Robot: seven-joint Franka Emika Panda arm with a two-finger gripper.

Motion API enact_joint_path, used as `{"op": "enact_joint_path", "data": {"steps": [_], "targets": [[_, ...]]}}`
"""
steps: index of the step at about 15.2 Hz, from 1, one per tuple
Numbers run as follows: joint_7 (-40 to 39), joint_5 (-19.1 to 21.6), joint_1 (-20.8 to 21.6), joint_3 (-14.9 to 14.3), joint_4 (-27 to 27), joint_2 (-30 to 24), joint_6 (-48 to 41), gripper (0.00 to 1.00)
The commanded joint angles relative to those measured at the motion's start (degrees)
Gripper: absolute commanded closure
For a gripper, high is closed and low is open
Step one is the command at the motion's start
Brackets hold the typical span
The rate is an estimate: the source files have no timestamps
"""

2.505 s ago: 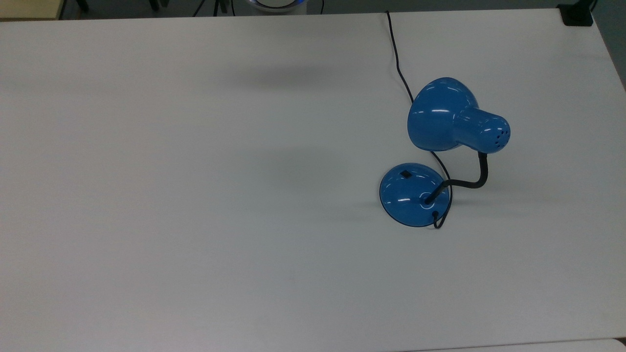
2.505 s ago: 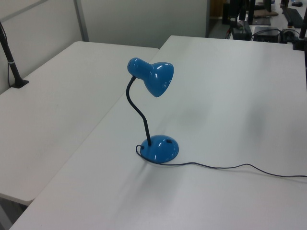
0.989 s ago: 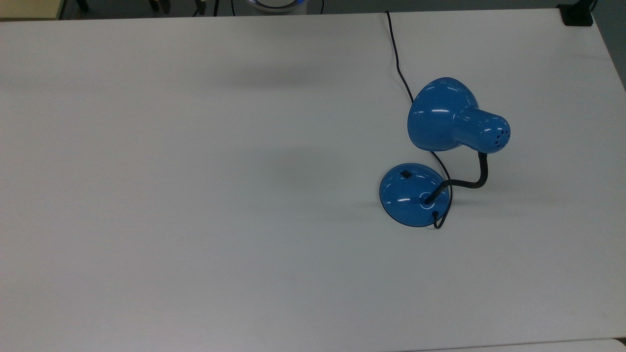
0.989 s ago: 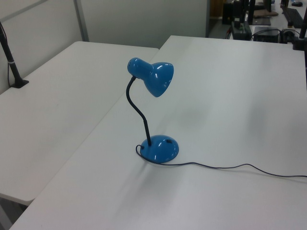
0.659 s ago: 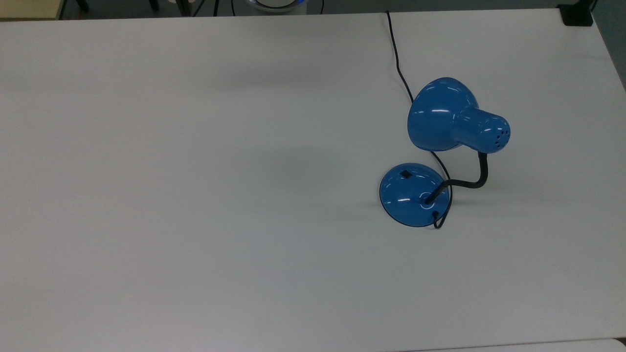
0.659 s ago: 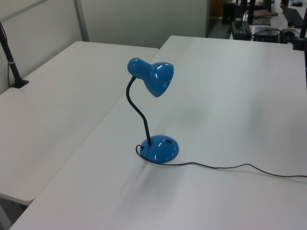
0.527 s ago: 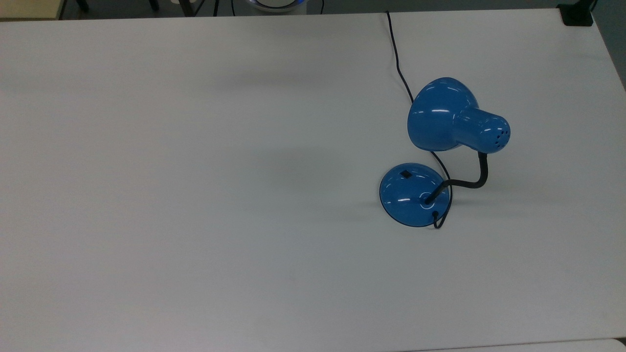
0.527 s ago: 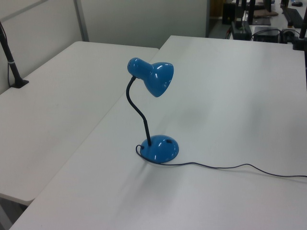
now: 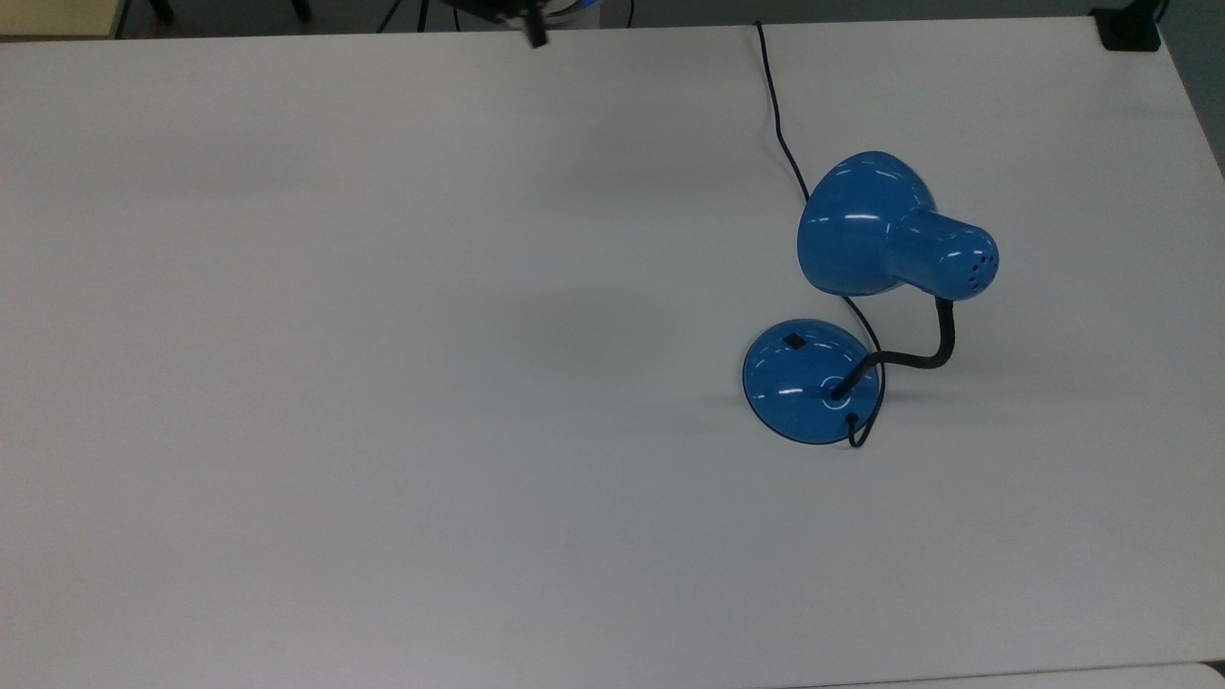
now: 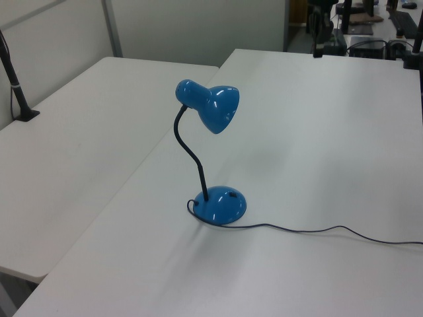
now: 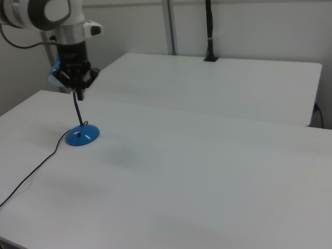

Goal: Turn on the lamp
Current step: 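Move the gripper toward the blue lamp base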

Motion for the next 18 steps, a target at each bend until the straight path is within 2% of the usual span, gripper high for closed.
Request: {"op": "enact_joint_path", "data": {"steps": [1, 2, 3, 5, 6, 9, 11, 13, 17, 18], "targets": [[-1.39, 1.67, 7.16, -1.90, -1.87, -0.64, 3.95, 1.00], [-1.13, 2.10, 8.13, -1.55, -2.14, -0.29, 6.40, 1.00], [-0.25, 4.20, 8.40, -1.20, -2.32, -0.29, 7.64, 1.00], [4.91, 6.85, 8.57, -1.02, -4.58, -0.02, 13.24, 1.00], [5.81, 6.85, 8.58, 0.11, -8.78, -0.37, 19.63, 1.00], [5.91, 6.85, 7.43, 3.98, -16.96, -0.98, 31.96, 1.00], [5.64, 6.85, 7.34, 5.30, -24.60, -4.66, 38.13, 1.00], [6.08, 7.03, 7.26, 5.92, -25.87, -5.12, 38.77, 1.00], [6.00, 7.82, 9.09, 6.10, -38.68, -12.40, 49.73, 1.00], [5.99, 7.82, 9.45, 6.10, -39.23, -12.24, 50.45, 1.00]]}}
